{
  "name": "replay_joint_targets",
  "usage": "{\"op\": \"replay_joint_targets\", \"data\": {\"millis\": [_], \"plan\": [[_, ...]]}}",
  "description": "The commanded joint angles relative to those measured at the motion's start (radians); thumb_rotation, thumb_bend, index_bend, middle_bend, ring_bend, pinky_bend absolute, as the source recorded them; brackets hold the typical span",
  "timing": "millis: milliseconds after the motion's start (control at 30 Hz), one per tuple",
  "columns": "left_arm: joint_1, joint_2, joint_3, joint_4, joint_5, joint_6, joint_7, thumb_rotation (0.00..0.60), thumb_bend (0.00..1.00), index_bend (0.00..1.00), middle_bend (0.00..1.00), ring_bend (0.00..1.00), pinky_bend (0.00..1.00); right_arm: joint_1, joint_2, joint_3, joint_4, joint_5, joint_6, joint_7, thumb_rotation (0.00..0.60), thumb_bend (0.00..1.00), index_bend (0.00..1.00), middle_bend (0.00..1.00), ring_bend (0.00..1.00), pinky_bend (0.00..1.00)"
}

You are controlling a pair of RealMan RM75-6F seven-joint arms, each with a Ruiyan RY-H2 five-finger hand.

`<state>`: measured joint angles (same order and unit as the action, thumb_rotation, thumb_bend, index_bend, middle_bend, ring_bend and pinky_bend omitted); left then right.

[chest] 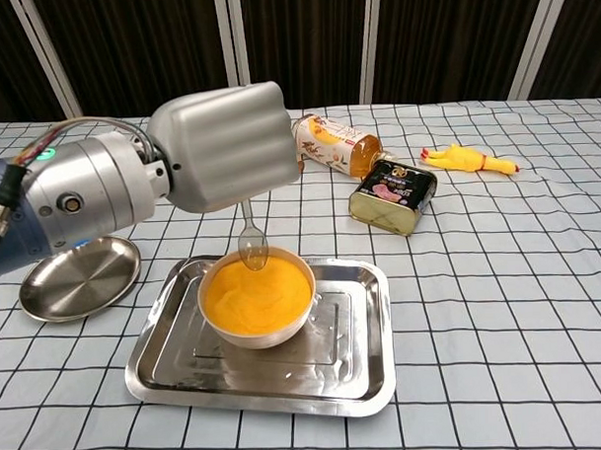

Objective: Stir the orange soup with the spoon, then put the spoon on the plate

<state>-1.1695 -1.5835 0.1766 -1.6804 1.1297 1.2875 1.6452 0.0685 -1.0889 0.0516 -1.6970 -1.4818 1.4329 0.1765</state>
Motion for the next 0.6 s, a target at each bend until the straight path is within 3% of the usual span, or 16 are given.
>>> {"op": "replay_joint_targets", "data": {"millis": [33,600], "plan": [[-0.001,-0.01,-0.011,0.019,0.015,-0.023,0.012,0.6,0.58,0.79,1.0,1.0,1.0,-0.001,0.0,0.0,0.0,0.0,0.001,0.001,0.6,0.34,0.0,0.0,0.0,0.0],[0.024,0.01,-0.009,0.04,0.044,-0.085,0.045,0.6,0.58,0.79,1.0,1.0,1.0,0.0,0.001,0.002,-0.001,0.003,0.001,0.004,0.6,0.34,0.0,0.0,0.0,0.0]]}}
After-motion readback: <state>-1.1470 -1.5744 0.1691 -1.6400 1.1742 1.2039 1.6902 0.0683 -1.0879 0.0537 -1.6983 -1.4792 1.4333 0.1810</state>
